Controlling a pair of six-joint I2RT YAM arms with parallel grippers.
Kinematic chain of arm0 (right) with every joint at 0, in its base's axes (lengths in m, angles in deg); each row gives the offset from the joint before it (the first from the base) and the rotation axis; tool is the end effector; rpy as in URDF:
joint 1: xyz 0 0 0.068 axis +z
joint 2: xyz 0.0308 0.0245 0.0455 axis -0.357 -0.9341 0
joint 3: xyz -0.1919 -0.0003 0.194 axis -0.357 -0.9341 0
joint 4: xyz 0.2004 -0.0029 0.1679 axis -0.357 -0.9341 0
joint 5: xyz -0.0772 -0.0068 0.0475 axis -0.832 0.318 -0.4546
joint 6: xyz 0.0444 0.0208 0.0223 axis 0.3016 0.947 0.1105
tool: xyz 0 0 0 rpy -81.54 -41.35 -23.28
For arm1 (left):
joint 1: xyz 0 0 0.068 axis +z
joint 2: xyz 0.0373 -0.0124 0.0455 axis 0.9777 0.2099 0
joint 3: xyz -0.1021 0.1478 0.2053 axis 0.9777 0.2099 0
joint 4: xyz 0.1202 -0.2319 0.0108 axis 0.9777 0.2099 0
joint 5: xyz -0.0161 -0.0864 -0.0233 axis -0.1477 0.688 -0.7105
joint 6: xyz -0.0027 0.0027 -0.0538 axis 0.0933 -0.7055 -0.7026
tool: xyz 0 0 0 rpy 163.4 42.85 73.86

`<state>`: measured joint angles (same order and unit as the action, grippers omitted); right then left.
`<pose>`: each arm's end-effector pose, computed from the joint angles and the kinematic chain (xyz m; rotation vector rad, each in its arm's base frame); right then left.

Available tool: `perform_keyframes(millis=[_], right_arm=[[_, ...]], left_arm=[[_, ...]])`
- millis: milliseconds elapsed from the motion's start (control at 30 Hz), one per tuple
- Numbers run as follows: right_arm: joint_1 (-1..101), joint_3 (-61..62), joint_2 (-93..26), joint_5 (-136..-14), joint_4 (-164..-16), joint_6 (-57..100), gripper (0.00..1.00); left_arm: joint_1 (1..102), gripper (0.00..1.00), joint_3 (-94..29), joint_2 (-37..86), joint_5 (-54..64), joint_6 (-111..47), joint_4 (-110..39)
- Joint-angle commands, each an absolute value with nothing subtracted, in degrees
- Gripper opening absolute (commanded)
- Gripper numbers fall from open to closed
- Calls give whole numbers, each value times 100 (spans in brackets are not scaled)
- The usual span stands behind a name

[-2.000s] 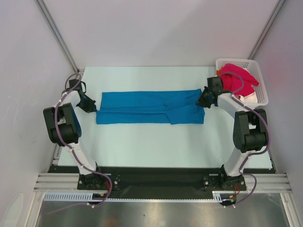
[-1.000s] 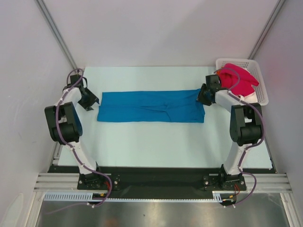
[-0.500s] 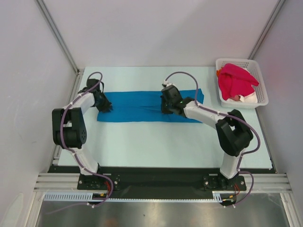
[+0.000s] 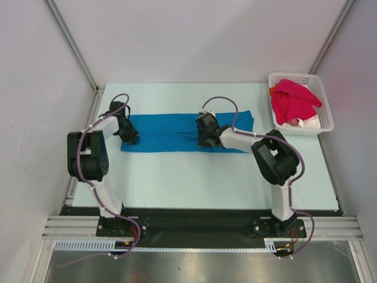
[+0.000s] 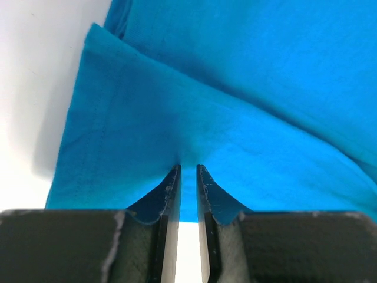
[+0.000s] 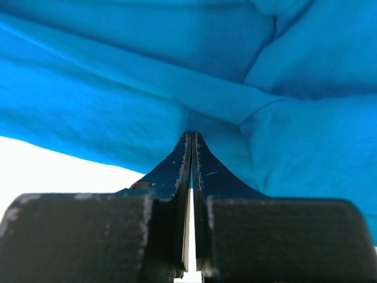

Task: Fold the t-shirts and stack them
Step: Fold the tshirt

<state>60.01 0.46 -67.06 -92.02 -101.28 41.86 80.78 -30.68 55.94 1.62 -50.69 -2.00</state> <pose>0.3346 0.2647 0.1634 -0.1812 2.4622 0.3164 0.3703 0.0157 0.1667 -0.7726 2.6687 -0.2433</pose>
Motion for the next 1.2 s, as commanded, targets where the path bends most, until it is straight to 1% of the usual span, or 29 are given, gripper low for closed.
perform_keyframes(millis=[0,400,633,800,1000,1167], right_arm=[[5985,348,-6768,-9509,-9776,4266,0],[5810,612,-7119,-9702,-9548,4134,0],[5810,542,-7313,-9983,-8967,4090,0],[5818,366,-7287,-10449,-8406,4090,0],[5766,454,-7471,-10467,-8457,4072,0],[5801,322,-7138,-10476,-8536,3985,0]], left_arm=[[8157,20,-3188,5652,61,-4952,-160],[8289,18,-3197,5828,25,-4961,-99],[8280,18,-3162,5819,8,-4961,-99],[8289,18,-3153,5819,-10,-4978,-98],[8280,18,-3144,5837,-19,-4979,-90],[8289,18,-3109,5600,-168,-4943,-107]])
